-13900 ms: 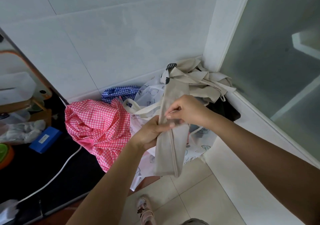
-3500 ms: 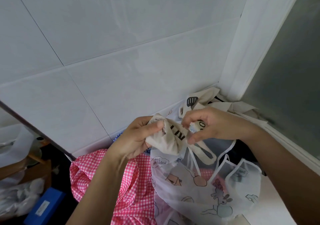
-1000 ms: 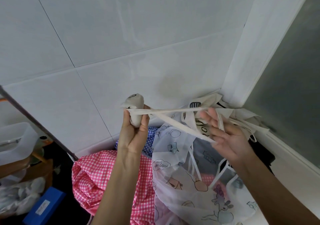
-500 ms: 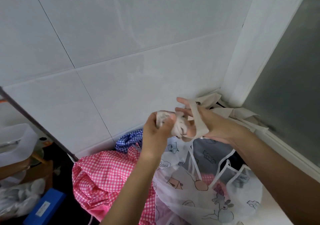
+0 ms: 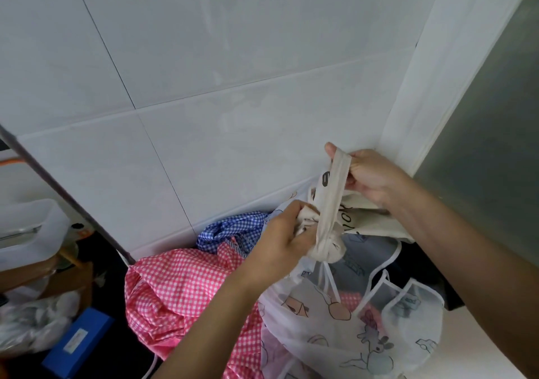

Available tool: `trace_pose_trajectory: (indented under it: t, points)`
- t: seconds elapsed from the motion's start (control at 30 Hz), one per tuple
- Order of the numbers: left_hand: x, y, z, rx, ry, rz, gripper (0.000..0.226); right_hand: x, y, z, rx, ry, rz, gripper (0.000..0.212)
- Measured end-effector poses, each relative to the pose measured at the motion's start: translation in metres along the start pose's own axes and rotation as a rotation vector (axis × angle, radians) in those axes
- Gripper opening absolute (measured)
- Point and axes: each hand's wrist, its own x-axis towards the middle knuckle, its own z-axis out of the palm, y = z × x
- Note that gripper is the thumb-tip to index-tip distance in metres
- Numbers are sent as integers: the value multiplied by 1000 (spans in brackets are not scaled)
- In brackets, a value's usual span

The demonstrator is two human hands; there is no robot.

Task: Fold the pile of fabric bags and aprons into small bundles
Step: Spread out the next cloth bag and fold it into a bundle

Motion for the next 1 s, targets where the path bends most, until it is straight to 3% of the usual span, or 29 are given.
trace_pose_trajectory:
  t: [0.07, 0.17, 0.23, 0.33, 0.47, 0.53, 0.6, 0.67, 0.77, 0.87, 1.0]
  points:
    - [0, -2, -5, 34, 17, 20, 6, 5, 3, -4, -55, 31, -41, 38]
    - [-4, -4, -6, 16, 20, -11, 17, 4, -1, -8, -141, -57, -71, 16]
    - [-6, -4, -7, -24, 28, -13, 31, 2, -4, -13, -105, -151, -79, 25]
    - [-6, -3, -13, -104, -6, 29, 36, -4, -6, -24, 87, -415, -12, 34]
    - [-2, 0, -22, -255, -125, -37, 37, -13, -19, -32, 329, -957, -20, 11]
    - [1, 2, -25, -268, -138, -43, 22, -15, -22, -29, 472, -1043, -21, 41]
    - [5, 4, -27, -254, -115, -30, 17, -20, -23, -17, 539, -1003, -39, 54]
    - [8, 5, -28, -224, -99, -25, 19, -27, -23, 0, 460, -820, -154, 59]
    - [10, 7, -30, -96, -110, -41, 23, -30, -21, 17, 220, -495, -362, 45]
    - [11, 10, -27, 22, 24, -48, 32, -31, -16, 26, -6, -466, -409, 43]
    - [15, 10, -16, -40, 325, -109, 36, -37, -10, 38, -41, -480, -392, 41]
